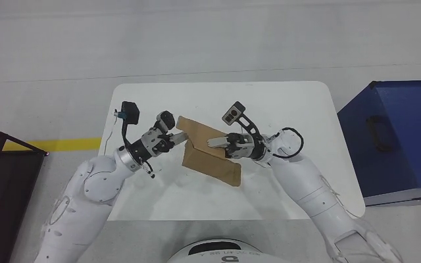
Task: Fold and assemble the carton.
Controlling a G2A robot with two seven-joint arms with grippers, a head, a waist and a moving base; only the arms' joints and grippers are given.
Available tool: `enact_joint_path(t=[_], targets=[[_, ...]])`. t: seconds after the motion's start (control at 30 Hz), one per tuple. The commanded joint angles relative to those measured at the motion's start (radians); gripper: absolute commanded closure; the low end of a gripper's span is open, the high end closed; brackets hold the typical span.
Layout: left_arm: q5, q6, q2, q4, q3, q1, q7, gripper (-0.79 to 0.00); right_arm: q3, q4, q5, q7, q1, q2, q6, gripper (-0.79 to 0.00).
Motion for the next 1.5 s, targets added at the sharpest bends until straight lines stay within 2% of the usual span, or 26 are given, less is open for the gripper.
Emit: enact_joint_path(t=[0.0, 0.13, 0.23, 0.3, 0.4, 0.53, 0.6, 0.83, 1.13, 1.33, 1.47], targets=[[-0.107, 0.004, 0.005, 0.010, -0.028, -0.001, -0.069, -0.785, 0.021, 0.012, -0.028, 0.015, -0.010, 0.007, -0.024, 0.000], [-0.301, 0.033, 0.016, 0.022, -0.063, 0.000, -0.239, -0.785, 0.064, 0.033, -0.038, 0.031, -0.032, 0.017, -0.068, 0.000], [-0.507, 0.115, 0.025, 0.041, -0.070, -0.031, -0.453, -0.785, 0.095, 0.019, -0.067, 0.034, -0.044, 0.024, -0.112, 0.000], [-0.714, 0.198, 0.029, 0.068, -0.044, -0.060, -0.648, -0.785, 0.112, -0.022, -0.109, 0.024, -0.060, 0.029, -0.149, 0.000], [-0.714, 0.198, 0.029, 0.068, -0.044, -0.060, -0.648, -0.785, 0.138, -0.103, -0.189, -0.018, -0.088, 0.038, -0.186, 0.000], [-0.714, 0.198, 0.029, 0.068, -0.044, -0.060, -0.648, -0.785, 0.138, -0.103, -0.189, -0.018, -0.088, 0.038, -0.186, 0.000], [-0.866, 0.200, 0.025, 0.026, -0.010, -0.045, -0.728, -0.785, 0.138, -0.103, -0.189, -0.018, -0.088, 0.038, -0.186, 0.000], [-0.963, 0.222, 0.023, 0.091, -0.019, -0.098, -0.774, -0.785, 0.138, -0.122, -0.234, -0.045, -0.102, 0.043, -0.165, 0.000], [-1.114, 0.209, 0.023, 0.126, -0.079, -0.113, -0.848, -0.785, 0.147, -0.127, -0.268, -0.040, -0.111, 0.053, -0.147, 0.000], [-1.222, 0.213, 0.014, 0.105, -0.069, -0.173, -0.878, -0.785, 0.126, -0.136, -0.319, -0.024, -0.106, 0.057, -0.143, 0.000], [-1.135, 0.255, 0.012, 0.071, -0.043, -0.222, -0.832, -0.785, 0.114, -0.137, -0.326, -0.022, -0.101, 0.058, -0.143, 0.000]])
